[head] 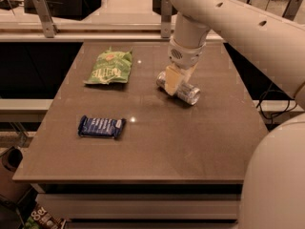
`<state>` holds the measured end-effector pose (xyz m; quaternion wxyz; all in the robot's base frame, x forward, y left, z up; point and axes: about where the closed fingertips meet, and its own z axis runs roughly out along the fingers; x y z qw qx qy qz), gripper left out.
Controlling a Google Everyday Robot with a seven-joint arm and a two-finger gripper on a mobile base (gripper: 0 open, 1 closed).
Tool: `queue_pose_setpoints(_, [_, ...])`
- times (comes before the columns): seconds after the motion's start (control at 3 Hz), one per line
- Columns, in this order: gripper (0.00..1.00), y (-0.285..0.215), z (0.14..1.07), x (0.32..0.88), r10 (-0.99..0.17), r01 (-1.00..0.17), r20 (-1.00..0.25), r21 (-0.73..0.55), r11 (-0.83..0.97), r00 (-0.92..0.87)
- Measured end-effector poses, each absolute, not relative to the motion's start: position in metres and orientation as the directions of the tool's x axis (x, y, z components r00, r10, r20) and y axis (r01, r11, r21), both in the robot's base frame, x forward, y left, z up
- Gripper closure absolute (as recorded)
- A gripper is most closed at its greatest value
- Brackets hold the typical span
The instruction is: Place redbull can upright
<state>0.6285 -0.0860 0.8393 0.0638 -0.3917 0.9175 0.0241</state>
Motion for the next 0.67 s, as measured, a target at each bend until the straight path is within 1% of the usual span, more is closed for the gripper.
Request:
queue_pose_setpoints(0.33, [0.88, -0.0848, 0.8376, 0.6298, -0.716, -0.723, -0.139, -0.006, 0.691, -0.684])
queue_pose_setpoints(0.67, [1.0, -0.0838, 0.836, 0.6309, -0.717, -0.723, -0.141, -0.006, 0.691, -0.683])
